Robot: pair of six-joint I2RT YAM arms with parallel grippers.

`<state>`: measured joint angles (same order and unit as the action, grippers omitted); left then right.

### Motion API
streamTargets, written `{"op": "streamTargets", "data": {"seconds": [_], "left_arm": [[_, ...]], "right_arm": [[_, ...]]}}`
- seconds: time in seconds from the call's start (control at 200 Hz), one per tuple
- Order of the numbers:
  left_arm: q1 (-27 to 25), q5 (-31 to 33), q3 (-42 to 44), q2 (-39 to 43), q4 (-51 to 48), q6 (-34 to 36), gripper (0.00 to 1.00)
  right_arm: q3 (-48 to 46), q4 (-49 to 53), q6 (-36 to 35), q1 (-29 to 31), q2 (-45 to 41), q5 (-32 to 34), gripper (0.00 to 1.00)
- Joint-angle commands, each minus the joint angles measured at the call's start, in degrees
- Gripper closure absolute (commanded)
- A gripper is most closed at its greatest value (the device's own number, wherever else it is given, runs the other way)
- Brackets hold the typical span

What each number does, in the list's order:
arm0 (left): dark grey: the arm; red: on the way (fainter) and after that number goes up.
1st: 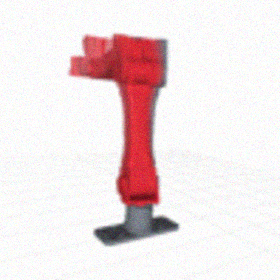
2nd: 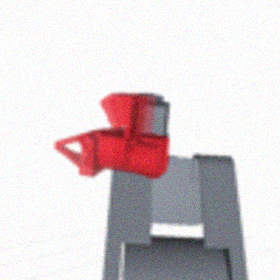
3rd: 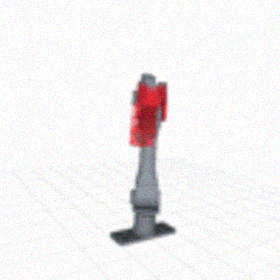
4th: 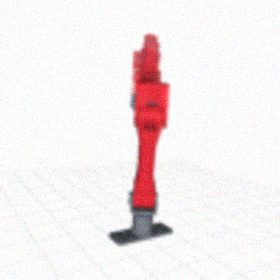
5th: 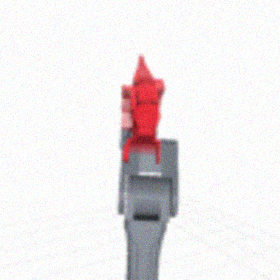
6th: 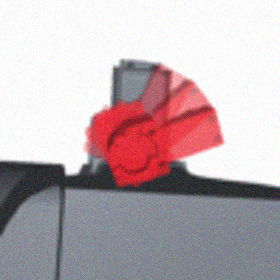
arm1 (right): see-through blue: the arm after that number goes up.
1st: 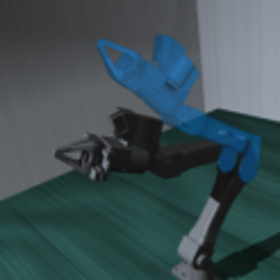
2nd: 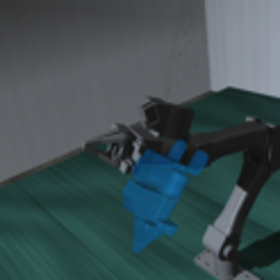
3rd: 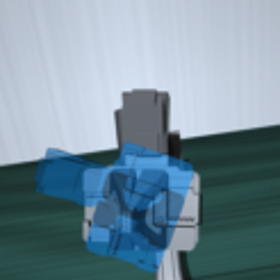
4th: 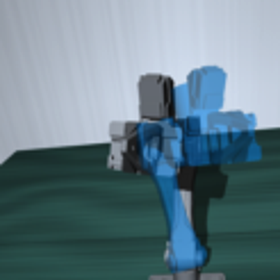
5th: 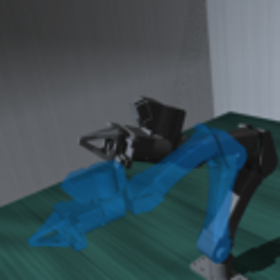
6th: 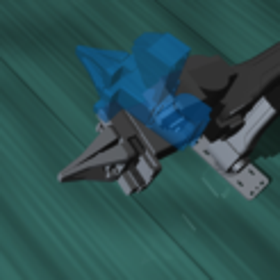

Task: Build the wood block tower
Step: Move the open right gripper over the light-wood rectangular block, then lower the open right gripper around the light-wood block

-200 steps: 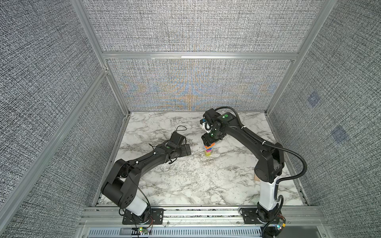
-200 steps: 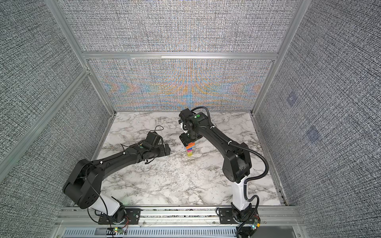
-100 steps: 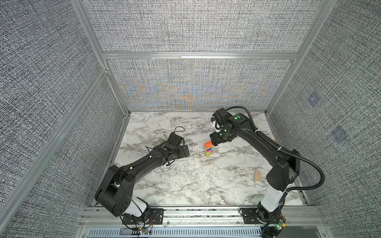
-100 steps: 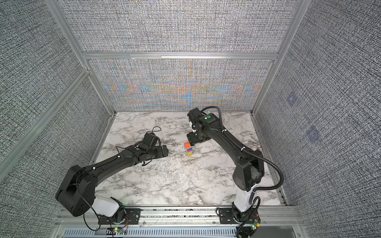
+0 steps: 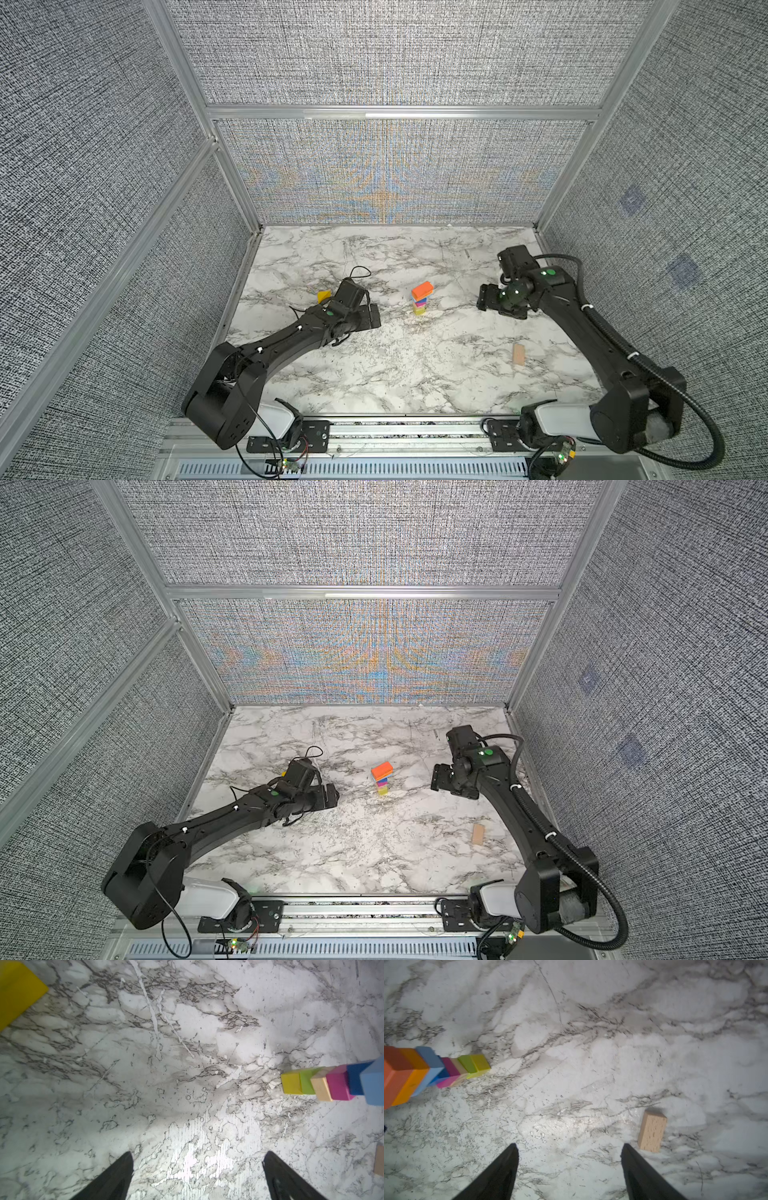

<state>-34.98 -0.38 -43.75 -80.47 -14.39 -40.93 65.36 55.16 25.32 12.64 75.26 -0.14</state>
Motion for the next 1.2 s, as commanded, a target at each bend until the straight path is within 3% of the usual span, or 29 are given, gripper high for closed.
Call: {"op": "streamTargets", "data": {"seconds": [0.0,0.38,0.585,0.845,1.196], "left_arm": [[-0.34,-1.78,0.76,-0.19,3.76,-1.42,0.02],[-1.05,-3.14,3.51,-1.82,8.02,-1.49,0.02],[-1.05,-2.69,3.66,-1.96,8.37,-1.07,0.02],[-1.03,-3.26,3.86,-2.98,9.33,-0.91,0.02],[-0.75,-3.65,3.61,-4.36,10.04,-1.01,0.02]], "right_arm": [[-5.04,-2.67,4.31,-2.25,-3.20,2.16,0.20],[-24.00,-12.25,11.69,-17.60,-11.26,-2.10,0.16],[-25.61,-13.78,11.42,-20.43,-7.50,-2.39,0.14],[-27.24,-17.31,10.21,-25.24,-1.55,-7.41,0.14],[-25.62,-19.43,8.97,-25.42,5.00,-10.60,0.19]]}}
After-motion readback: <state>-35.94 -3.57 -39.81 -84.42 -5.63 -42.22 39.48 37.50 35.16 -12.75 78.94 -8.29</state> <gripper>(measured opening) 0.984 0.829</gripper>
